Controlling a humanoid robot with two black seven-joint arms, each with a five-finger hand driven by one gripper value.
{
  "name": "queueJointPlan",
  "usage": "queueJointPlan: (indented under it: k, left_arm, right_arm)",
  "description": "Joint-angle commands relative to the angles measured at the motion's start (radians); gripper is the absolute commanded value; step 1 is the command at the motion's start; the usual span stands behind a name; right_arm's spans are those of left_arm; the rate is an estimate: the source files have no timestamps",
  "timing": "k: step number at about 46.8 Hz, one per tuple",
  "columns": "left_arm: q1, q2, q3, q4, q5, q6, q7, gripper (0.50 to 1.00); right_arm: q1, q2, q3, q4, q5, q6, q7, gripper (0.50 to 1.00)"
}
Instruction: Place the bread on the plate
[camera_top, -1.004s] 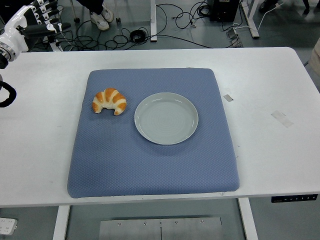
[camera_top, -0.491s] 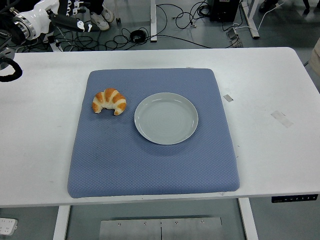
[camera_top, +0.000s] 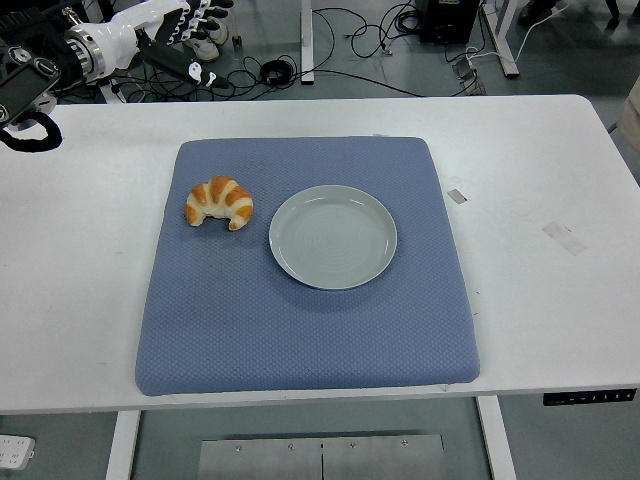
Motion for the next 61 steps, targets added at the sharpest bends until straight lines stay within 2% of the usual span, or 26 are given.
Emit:
queueJointPlan:
  k: [1, 18, 35, 50, 61]
  left_arm:
    - [0.003, -0.001, 0.002, -0.001, 0.019, -0.008, -0.001, 0.966]
    - [0.003, 0.016, 0.128, -0.152, 0.141, -0.010, -0.004, 0.966]
    - [0.012, 0.018, 0.252, -0.152, 0.168, -0.010, -0.008, 0.965]
    - [0.104, 0.024, 0.247, -0.152, 0.167, -0.008, -0.010, 0.951]
    - [0.117, 0.024, 0.224, -0.152, 0.151, 0.004, -0.010, 0.934]
  right_arm:
    - [0.001, 0.000, 0.000, 0.000, 0.000, 0.000, 0.000, 1.000]
    - [0.002, 0.000, 0.000, 0.000, 0.000, 0.000, 0.000, 1.000]
    - [0.002, 0.000, 0.000, 0.000, 0.000, 0.000, 0.000, 1.000]
    - [0.002, 0.000, 0.000, 0.000, 0.000, 0.000, 0.000, 1.000]
    - [0.002, 0.000, -0.001, 0.000, 0.000, 0.000, 0.000, 1.000]
